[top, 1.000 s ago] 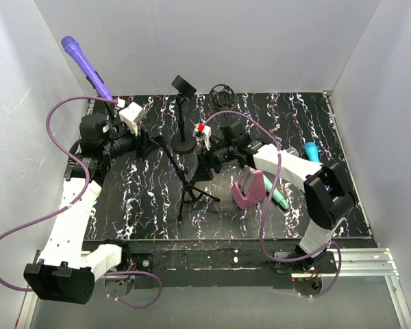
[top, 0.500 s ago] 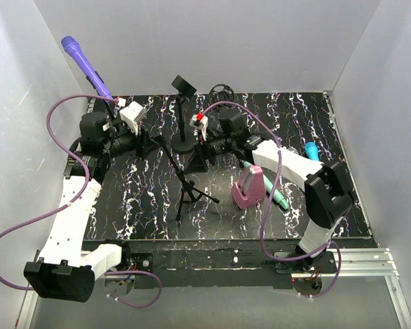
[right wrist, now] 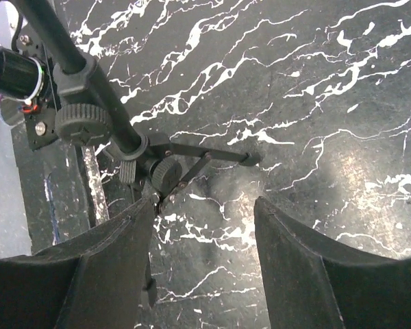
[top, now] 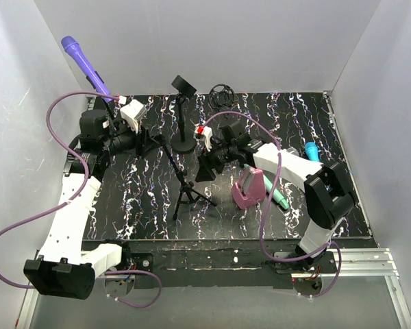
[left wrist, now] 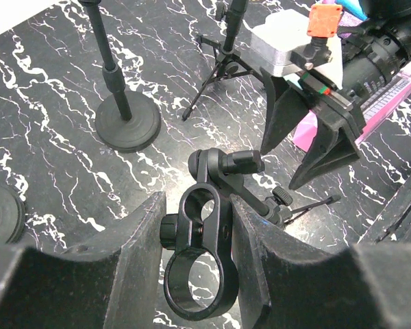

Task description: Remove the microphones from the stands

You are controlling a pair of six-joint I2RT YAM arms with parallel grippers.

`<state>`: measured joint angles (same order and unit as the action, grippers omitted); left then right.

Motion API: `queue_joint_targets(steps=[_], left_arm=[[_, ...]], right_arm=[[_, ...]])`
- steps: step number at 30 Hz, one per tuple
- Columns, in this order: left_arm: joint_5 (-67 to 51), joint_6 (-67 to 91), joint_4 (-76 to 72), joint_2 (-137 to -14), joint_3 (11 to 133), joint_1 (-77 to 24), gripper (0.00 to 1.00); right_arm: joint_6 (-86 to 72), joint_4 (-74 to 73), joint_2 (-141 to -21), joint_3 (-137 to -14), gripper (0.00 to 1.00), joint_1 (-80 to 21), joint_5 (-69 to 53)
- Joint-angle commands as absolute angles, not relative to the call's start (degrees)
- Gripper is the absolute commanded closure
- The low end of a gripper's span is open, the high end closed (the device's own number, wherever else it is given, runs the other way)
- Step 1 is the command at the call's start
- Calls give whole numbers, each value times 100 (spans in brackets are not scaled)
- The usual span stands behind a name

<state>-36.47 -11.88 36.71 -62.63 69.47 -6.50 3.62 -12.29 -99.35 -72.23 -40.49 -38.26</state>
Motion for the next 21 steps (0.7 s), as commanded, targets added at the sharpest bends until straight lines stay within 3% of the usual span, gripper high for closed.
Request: queue_joint_targets(steps=[1, 17, 18, 21], left_arm=[[-3946, -1239, 3604, -6196, 7382, -659, 100], [-4324, -3199, 4042, -5678, 7471, -1195, 100], [-4333, -3304, 4173, -5652, 7506, -1221, 95], [-4325, -3419, 4499, -5555, 7602, -1248, 31]], right_arm=[[957, -1616, -9369, -7435, 34, -4043, -3700], [1644, -3084, -8570, -8226, 33, -3902, -3744], [1635, -3181, -8508, -8287, 33, -3902, -3753], [1643, -3427, -8359, -8411, 33, -3902, -3735]])
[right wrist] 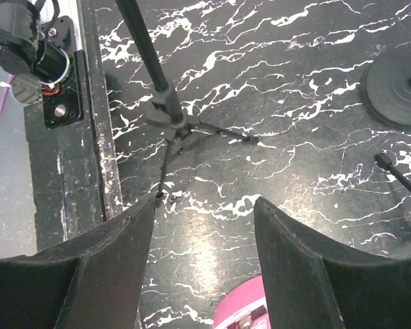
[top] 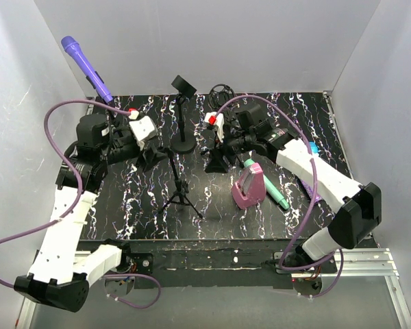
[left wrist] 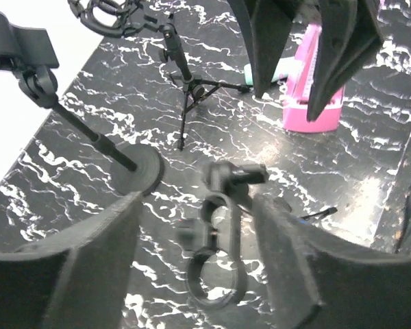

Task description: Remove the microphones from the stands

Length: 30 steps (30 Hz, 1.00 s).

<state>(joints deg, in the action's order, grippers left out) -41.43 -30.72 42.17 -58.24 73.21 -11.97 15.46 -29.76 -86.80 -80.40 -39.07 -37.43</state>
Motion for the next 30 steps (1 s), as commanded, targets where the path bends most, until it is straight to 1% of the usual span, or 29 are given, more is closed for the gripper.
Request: queue_joint_targets(steps=[1, 2, 6, 12, 16, 20, 26, 30], left_arm=[[-4281, -3306, 4526, -5476, 7629, -1248, 20], [-4219, -3279, 4596, -5406, 7690, -1239, 14], [-3956, -3217, 5158, -5046, 7892, -1248, 9], [-3122, -2752, 5922, -4264, 7972, -1248, 6], [-2655, -2426, 6616, -3903, 7805, -1239, 5], [-2023, -1690, 6987, -3683, 7682, -1239, 5], [-1802, -1591, 7172, -3402, 7726, -739, 4], [-2064, -1381, 7102, -3191, 7568, -379, 4]], right_arm=[[1644, -3471, -8315, -8429, 33, -3911, -3744], [1661, -3498, -8245, -8429, 33, -3902, -3735], [1723, -3577, -8104, -8560, 32, -3911, -3919], [1995, -3779, -8261, -8982, 30, -4341, -3876], [1960, -3692, -8507, -9149, 29, -4693, -3938], [1978, -3490, -8876, -9167, 28, -5053, -3929], [2347, -3401, -9526, -9307, 25, -5484, -3867], [2435, -3296, -9904, -9492, 25, -5598, -3727]])
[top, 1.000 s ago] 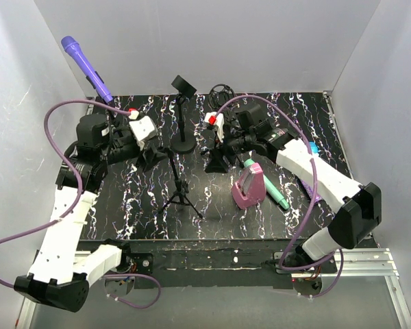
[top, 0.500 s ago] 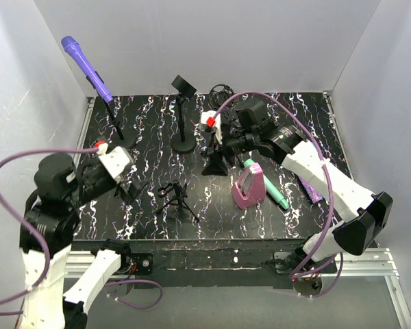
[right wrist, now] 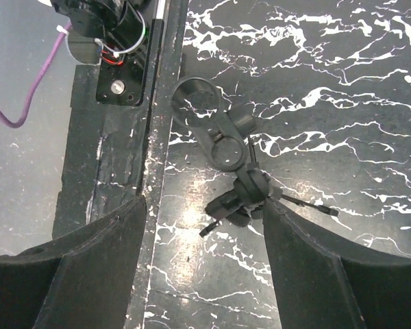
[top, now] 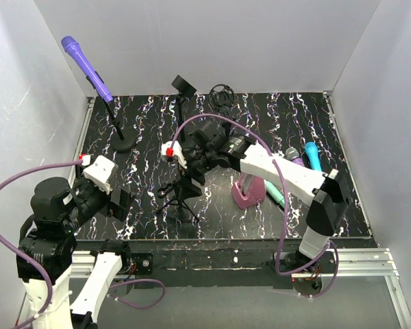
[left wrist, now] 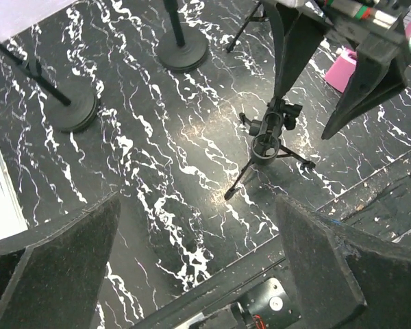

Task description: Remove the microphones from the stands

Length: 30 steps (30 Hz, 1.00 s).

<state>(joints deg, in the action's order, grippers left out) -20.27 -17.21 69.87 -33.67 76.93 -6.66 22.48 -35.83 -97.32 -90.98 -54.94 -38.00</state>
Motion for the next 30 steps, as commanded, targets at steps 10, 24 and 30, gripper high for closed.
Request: queue_joint_targets(steps=[10, 24, 30], left_arm=[[-2698, -861, 7101, -3032, 7629, 439, 5], [-2426, -844, 6952, -2988, 7812, 519, 5], [-2119, -809, 7084, -3120, 8323, 545, 5]], right_arm=[[2215, -2980, -10511, -9510, 31, -5933, -3033], [2567, -2725, -10889, -10167, 63, -5880, -1899], [2356, -2277, -11592, -11240, 73, -5678, -1811]])
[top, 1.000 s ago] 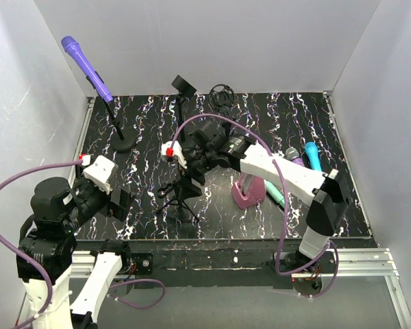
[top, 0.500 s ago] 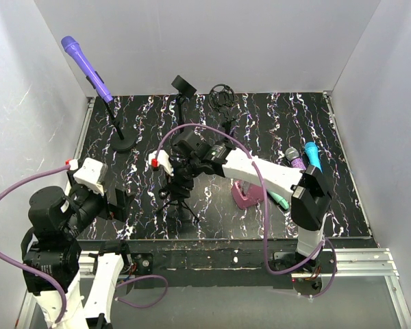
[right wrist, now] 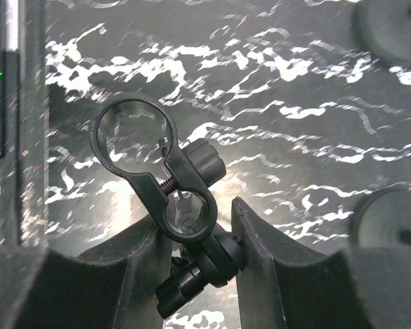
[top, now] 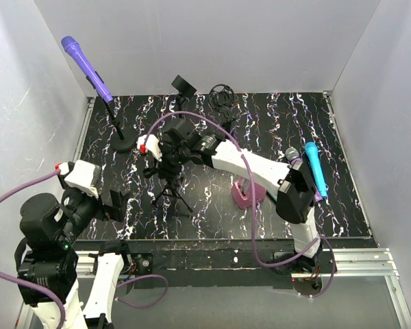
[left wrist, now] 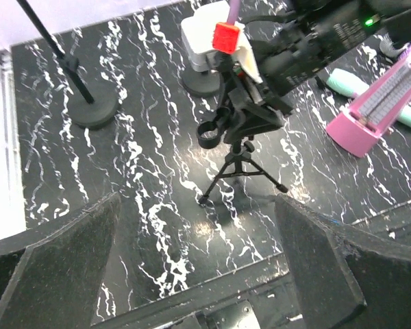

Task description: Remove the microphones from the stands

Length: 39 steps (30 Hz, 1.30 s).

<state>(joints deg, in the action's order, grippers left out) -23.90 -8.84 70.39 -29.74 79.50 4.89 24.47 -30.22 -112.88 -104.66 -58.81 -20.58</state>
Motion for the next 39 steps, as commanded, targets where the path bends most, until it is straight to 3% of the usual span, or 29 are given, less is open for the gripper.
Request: queue_joint_targets(steps=[1, 8, 13, 15, 20, 22, 31, 36, 39], left_arm=[[-2014, -817, 7119, -3129, 8419, 545, 5], [-1521, -923, 7479, -3190, 8745, 563, 5], [-1415, -940, 7690, -3366, 9035, 606, 5], [-1319, -897, 7743, -3445, 9149, 624, 5], [-477, -502, 7428, -3524, 9159, 624, 2], [-159, -317, 7007, -3551, 9053, 615, 2], [307, 711, 5389, -4209, 8763, 615, 2], [238, 914, 4835, -4850, 8789, 624, 2], [124, 827, 4554, -5298, 8929, 624, 2]], right_arm=[[2338, -2181, -11723, -11433, 73, -5634, -1758], [2338, -1153, -12409, -12225, 76, -5449, -1310], [2320, -511, -12910, -12656, 71, -5370, -1213], [2329, -317, -13130, -12840, 63, -5361, -1090], [2136, -316, -13395, -13236, 24, -5309, -940], [2109, -456, -13124, -13079, 18, -5300, -1072], [2338, -1404, -11014, -11541, 14, -5159, -2082], [2452, -3361, -10521, -12101, 14, -5168, -2934], [3065, -5075, -10704, -13109, 15, -5212, -3462]])
